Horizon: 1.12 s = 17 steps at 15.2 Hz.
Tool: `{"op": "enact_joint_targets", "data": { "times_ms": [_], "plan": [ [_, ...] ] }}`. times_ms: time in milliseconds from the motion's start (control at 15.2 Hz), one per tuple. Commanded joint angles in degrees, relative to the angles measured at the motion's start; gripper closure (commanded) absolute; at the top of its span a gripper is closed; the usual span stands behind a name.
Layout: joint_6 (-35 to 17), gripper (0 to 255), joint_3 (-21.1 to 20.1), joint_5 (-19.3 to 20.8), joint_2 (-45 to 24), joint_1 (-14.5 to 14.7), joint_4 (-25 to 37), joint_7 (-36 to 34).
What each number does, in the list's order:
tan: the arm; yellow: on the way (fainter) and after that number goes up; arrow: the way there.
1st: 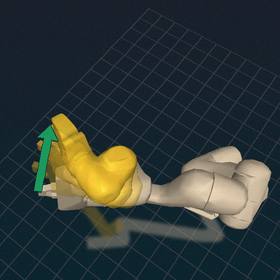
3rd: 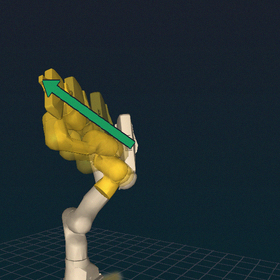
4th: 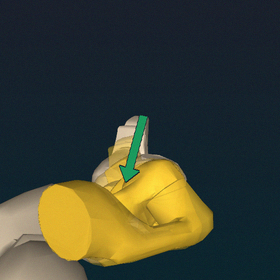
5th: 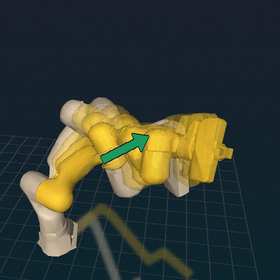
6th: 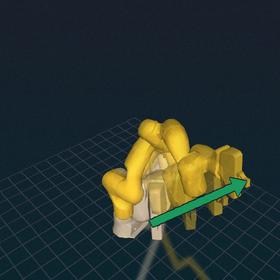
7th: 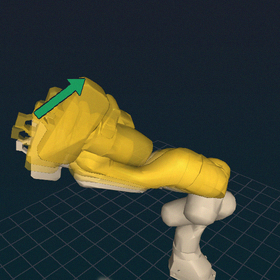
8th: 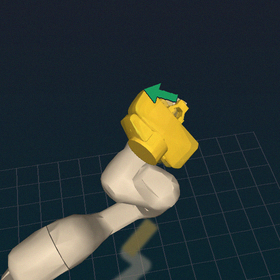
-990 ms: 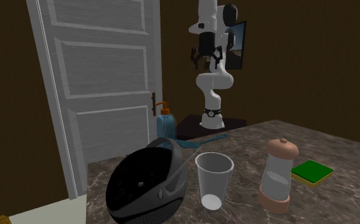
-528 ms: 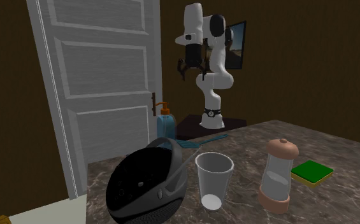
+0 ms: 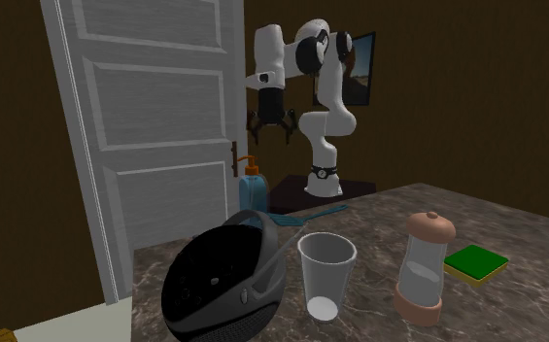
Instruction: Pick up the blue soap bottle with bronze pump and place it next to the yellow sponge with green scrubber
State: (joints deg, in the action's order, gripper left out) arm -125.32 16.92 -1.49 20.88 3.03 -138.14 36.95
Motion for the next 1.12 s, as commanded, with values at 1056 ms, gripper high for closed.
{"op": "enact_joint_targets", "data": {
  "times_ms": [1056],
  "plan": [
    [-12.56,0,5.88,-16.71,-26.28,3.12,11.24,27.20]
  ]
}}
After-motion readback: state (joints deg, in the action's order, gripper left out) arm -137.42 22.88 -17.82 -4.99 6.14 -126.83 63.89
